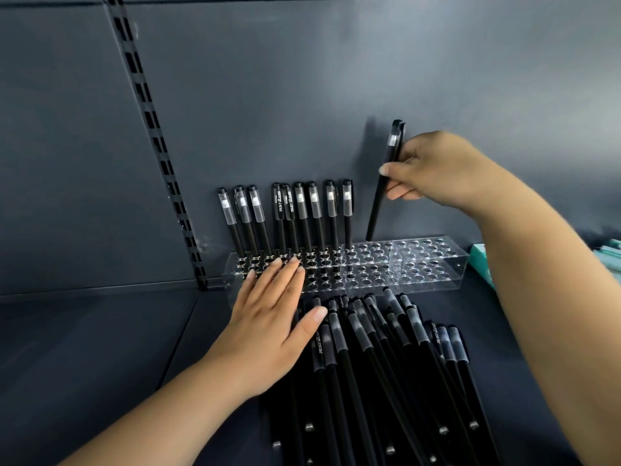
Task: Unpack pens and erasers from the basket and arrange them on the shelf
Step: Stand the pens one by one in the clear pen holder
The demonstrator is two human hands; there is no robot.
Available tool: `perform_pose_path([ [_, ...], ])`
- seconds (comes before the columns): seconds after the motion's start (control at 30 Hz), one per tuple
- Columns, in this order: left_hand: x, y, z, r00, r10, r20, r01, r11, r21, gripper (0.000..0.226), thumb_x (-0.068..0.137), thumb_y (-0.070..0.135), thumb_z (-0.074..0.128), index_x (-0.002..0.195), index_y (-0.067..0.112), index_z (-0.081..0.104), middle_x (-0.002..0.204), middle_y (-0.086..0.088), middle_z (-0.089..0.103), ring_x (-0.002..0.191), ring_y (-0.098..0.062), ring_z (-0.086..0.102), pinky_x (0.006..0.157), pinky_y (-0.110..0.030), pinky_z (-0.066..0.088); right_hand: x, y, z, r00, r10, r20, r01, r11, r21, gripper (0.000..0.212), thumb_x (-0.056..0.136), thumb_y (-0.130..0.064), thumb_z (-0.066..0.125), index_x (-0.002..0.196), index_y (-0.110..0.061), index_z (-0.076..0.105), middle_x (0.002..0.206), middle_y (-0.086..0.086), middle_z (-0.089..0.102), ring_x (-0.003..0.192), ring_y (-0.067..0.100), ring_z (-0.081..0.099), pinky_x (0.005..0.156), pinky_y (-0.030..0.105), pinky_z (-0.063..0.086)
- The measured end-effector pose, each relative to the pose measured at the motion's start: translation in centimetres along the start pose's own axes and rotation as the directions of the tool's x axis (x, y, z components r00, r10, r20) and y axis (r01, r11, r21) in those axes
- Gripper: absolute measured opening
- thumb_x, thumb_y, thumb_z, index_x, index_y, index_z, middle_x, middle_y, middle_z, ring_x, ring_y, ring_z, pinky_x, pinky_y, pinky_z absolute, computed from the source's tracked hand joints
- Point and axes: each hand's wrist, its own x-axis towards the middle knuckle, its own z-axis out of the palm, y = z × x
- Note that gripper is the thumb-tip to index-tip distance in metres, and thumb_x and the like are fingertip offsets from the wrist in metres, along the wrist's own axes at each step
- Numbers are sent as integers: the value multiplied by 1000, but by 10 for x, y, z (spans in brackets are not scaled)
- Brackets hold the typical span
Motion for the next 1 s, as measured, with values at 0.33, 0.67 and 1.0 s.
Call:
perform_pose_path([
  [0.33, 0, 2, -1, 1000, 1, 30, -2, 1000, 18, 89, 49, 76, -35, 127, 33, -30, 130, 24, -39, 112, 13, -47, 92, -14, -37, 11, 22, 25, 976, 123, 177, -126, 992, 3, 20, 91, -15, 55, 72, -7, 54, 71, 3, 63, 64, 9, 62, 71, 25, 53],
  [0.67, 2, 3, 1, 1000, -3, 20, 3, 1000, 6, 90, 49, 76, -35, 127, 32, -27, 134, 22, -36, 111, 13, -48, 94, -16, -36, 12, 31, 38, 954, 138, 266, -148, 989, 19, 16, 86, -17, 62, 70, -14, 60, 71, 2, 64, 63, 9, 61, 72, 23, 52],
  [1.0, 0, 8, -8, 974, -66, -215, -7, 946, -323, 50, 97, 37, 25, 143, 18, 28, 149, 8, 26, 137, 1, 10, 108, -14, 1, -22, 24, 32, 996, 59, 60, -37, 948, -317, 30, 88, -37, 57, 96, -11, 71, 93, 10, 70, 75, 18, 59, 64, 24, 44],
])
